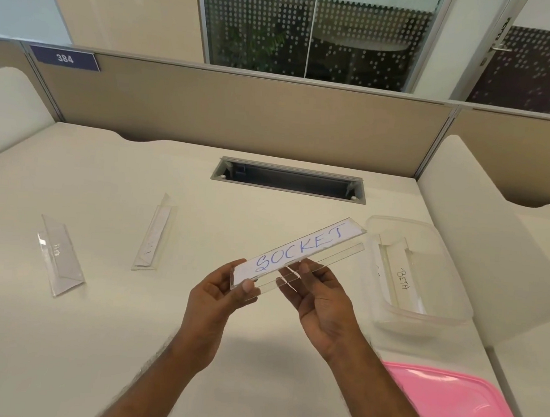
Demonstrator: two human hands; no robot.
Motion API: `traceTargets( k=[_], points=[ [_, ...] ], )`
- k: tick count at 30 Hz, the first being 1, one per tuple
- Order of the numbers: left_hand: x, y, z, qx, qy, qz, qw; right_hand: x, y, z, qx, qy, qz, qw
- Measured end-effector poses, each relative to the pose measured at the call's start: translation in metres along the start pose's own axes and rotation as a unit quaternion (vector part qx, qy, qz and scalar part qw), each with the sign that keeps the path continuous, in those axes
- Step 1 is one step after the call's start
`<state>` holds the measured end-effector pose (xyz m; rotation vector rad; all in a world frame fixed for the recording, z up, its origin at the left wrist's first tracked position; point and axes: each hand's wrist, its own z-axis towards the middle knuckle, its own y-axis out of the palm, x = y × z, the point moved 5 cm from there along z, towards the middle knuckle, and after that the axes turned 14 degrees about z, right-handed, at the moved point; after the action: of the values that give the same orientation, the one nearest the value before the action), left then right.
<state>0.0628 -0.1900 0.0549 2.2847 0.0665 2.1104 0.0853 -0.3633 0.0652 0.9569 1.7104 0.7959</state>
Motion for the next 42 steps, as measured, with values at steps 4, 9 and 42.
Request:
traceTargets(
  k=[4, 9, 42],
  points=[
    [0.005, -0.007, 0.001, -0.004, 0.001, -0.003, 1.0, -0.002, 0.001, 0.0, -0.018, 0.001, -0.082, 0.996],
    [0.009, -0.026, 0.006, -0.015, 0.016, 0.033, 0.999, -0.02, 0.005, 0.002, -0.037, -0.033, -0.167, 0.985],
    [0.069, -0.06, 0.038, -0.085, 0.121, 0.112, 0.983, -0.093, 0.02, -0.013, -0.145, -0.174, -0.363, 0.904]
  ],
)
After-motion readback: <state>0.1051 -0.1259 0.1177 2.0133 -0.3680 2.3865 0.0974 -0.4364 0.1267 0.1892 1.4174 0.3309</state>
